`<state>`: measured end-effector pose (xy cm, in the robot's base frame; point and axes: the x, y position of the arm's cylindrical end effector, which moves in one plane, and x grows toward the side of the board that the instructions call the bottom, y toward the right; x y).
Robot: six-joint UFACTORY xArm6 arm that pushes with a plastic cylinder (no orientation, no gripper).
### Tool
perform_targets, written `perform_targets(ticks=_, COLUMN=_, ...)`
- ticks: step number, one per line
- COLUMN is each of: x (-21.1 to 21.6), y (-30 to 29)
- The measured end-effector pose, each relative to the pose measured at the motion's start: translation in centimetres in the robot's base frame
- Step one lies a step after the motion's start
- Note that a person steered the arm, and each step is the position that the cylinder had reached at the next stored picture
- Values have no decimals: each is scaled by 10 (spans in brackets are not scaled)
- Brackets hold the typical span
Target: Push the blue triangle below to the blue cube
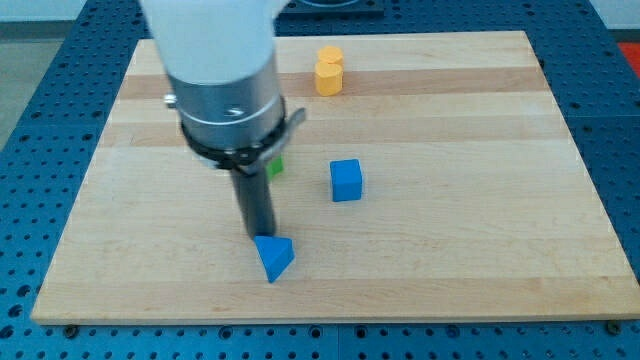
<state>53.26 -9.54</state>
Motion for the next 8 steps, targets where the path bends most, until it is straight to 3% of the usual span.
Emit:
perform_targets(ticks=1, x=13, y=-36)
perform_targets(ticks=2, x=30, y=-29)
perform_targets(ticks=4, x=36, y=38)
perform_targets(ticks=8, x=35, y=98)
